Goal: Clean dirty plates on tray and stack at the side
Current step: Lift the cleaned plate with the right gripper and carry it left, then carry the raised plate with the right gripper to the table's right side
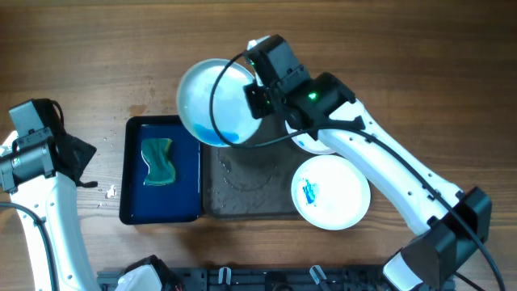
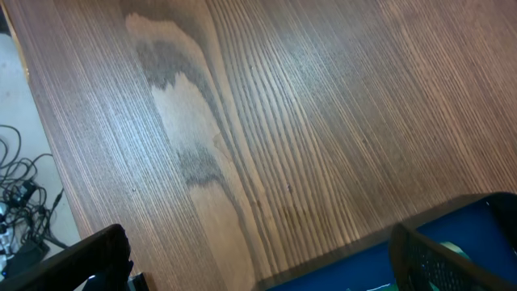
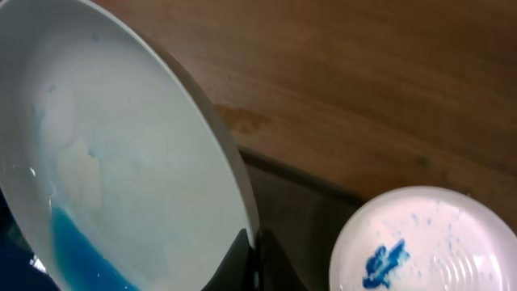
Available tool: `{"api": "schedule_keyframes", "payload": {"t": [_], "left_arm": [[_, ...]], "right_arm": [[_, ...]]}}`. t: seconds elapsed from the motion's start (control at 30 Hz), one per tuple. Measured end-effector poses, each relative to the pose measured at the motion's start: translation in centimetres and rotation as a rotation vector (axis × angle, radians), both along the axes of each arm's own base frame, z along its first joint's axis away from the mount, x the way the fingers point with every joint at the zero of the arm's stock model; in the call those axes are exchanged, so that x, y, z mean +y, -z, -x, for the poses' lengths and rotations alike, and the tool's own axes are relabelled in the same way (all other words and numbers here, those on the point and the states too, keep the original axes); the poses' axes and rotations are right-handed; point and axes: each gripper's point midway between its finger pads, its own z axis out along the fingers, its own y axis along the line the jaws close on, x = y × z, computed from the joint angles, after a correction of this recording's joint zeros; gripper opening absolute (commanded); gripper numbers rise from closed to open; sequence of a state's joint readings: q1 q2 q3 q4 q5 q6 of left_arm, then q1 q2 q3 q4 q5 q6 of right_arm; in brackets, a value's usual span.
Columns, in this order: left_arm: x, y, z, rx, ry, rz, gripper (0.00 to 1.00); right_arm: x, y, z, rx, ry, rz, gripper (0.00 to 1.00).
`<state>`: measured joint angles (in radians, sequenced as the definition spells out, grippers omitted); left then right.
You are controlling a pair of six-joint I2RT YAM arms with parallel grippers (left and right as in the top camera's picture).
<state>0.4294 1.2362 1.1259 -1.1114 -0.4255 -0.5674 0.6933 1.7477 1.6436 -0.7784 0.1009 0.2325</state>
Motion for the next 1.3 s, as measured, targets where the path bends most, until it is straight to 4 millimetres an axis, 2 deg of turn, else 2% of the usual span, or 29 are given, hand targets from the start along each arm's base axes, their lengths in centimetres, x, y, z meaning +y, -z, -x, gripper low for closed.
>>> {"api": "schedule_keyframes", "payload": {"t": [0.07, 0.2, 0.4, 0.53, 0.77, 0.93, 1.17, 1.3], "left_arm": [[0.0, 0.0, 0.0, 0.000, 0.000, 0.000, 1.00], [0.0, 0.0, 0.0, 0.000, 0.000, 0.000, 1.00], [0.0, 0.0, 0.0, 0.000, 0.000, 0.000, 1.00], [0.0, 0.0, 0.0, 0.000, 0.000, 0.000, 1.00], [0.0, 0.0, 0.0, 0.000, 0.000, 0.000, 1.00], [0.0, 0.0, 0.0, 0.000, 0.000, 0.000, 1.00], [0.0, 0.0, 0.0, 0.000, 0.000, 0.000, 1.00], [0.0, 0.0, 0.0, 0.000, 0.000, 0.000, 1.00]], "right_arm": [[0.9, -0.3, -0.1, -0.015, -0.014, -0.016, 0.05], [2.8, 0.2, 0.0, -0.027, -0.049, -0.027, 0.05], [6.6, 3.1, 0.7, -0.014, -0.113, -0.020, 0.05], [8.4, 5.0, 1.5, -0.013, -0.147, 0.012, 0.05], [10.8, 3.8, 3.0, -0.177, -0.186, 0.119, 0.05], [11.4, 2.7, 3.9, -0.305, -0.193, 0.234, 0.05], [10.0, 1.7, 2.5, -0.390, -0.144, 0.323, 0.05], [10.1, 0.8, 2.3, -0.449, -0.147, 0.366, 0.05]]}}
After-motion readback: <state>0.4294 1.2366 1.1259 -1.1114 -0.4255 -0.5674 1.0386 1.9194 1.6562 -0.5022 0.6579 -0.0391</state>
